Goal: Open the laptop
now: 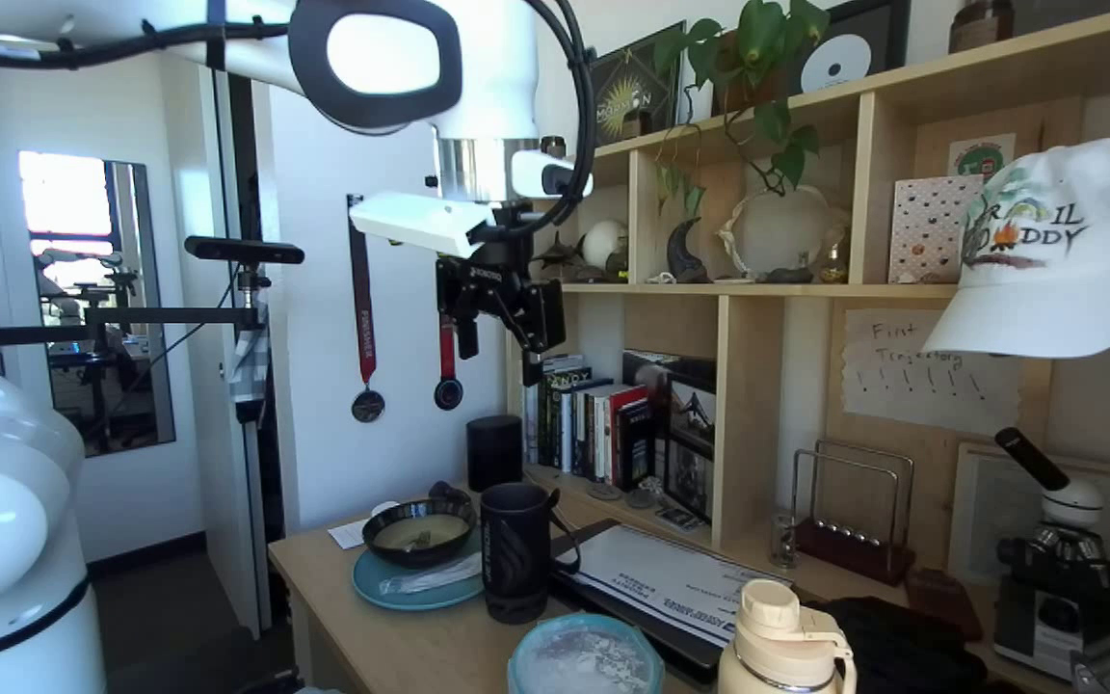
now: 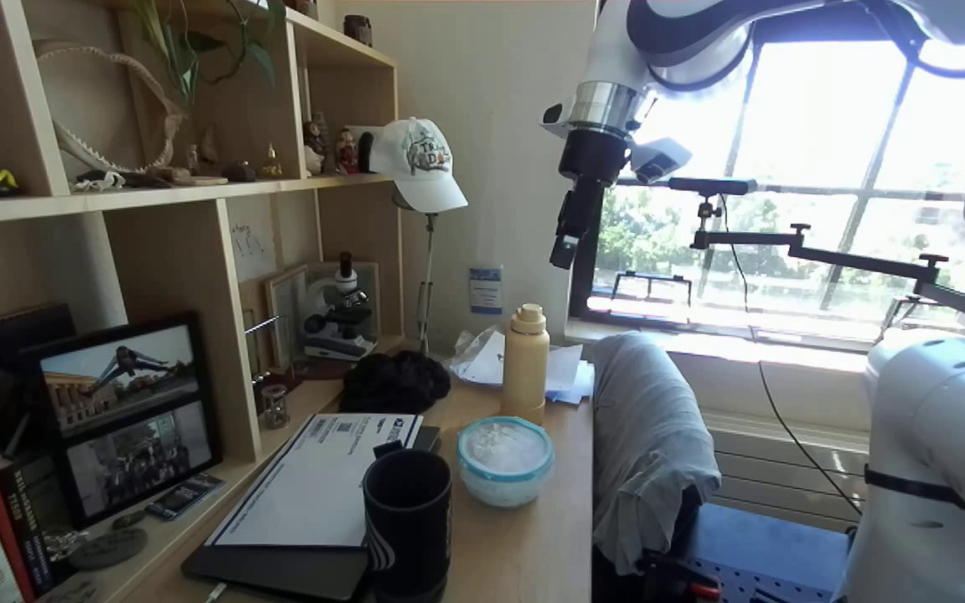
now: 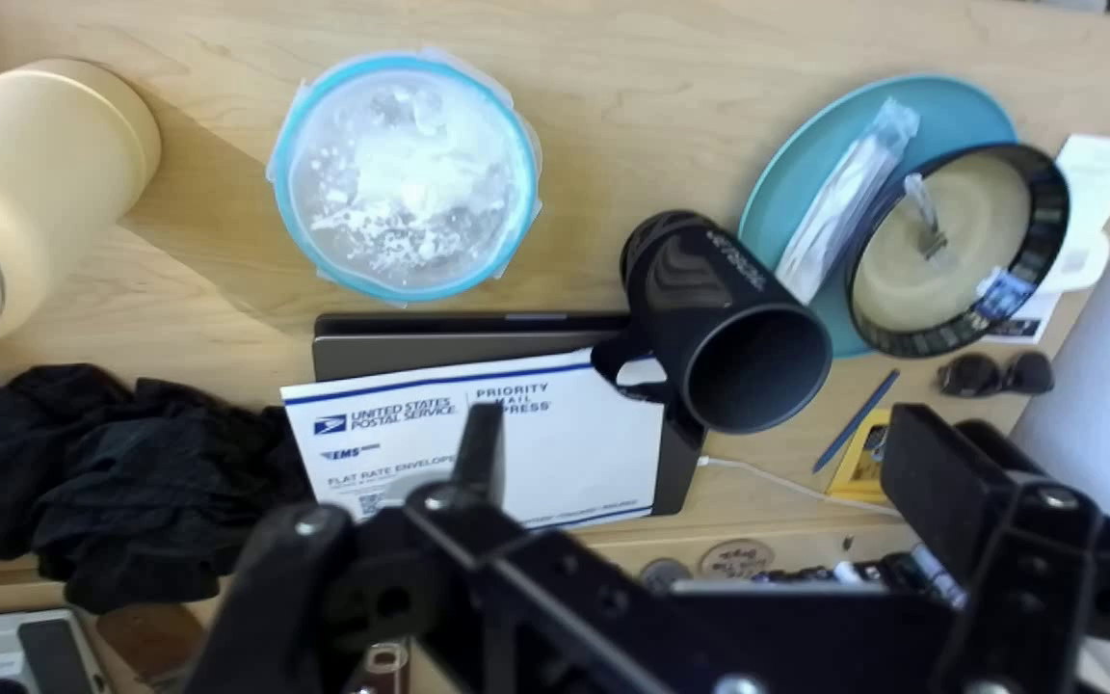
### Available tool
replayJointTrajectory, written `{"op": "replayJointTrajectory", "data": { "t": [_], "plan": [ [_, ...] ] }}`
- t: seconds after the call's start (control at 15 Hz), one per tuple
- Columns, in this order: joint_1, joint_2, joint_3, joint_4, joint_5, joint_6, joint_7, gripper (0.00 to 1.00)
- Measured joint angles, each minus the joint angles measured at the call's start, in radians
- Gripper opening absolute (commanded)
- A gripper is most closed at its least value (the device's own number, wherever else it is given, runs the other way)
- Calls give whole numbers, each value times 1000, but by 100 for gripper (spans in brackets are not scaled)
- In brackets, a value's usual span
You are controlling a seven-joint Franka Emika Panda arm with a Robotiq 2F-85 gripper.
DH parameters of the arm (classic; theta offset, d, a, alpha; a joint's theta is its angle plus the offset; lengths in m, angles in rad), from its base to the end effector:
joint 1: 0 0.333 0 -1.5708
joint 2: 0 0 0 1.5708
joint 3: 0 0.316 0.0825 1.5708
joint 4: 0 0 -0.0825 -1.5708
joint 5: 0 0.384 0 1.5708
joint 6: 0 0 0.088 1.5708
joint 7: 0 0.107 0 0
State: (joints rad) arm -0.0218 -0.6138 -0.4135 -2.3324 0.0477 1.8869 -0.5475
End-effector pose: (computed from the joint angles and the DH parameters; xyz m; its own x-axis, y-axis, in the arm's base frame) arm 0.3482 -0.1855 0.5522 0.9608 0.1272 0.2465 0.1730 -0.9695 -0.1739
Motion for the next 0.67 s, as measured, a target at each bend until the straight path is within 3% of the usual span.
{"op": "replayJointTrajectory", "data": {
  "t": [0.4,0.67],
  "plan": [
    [-38,128,-29,-104,208,349,85,100],
    [-32,234,-37,-157,420,593,87,100]
  ]
}}
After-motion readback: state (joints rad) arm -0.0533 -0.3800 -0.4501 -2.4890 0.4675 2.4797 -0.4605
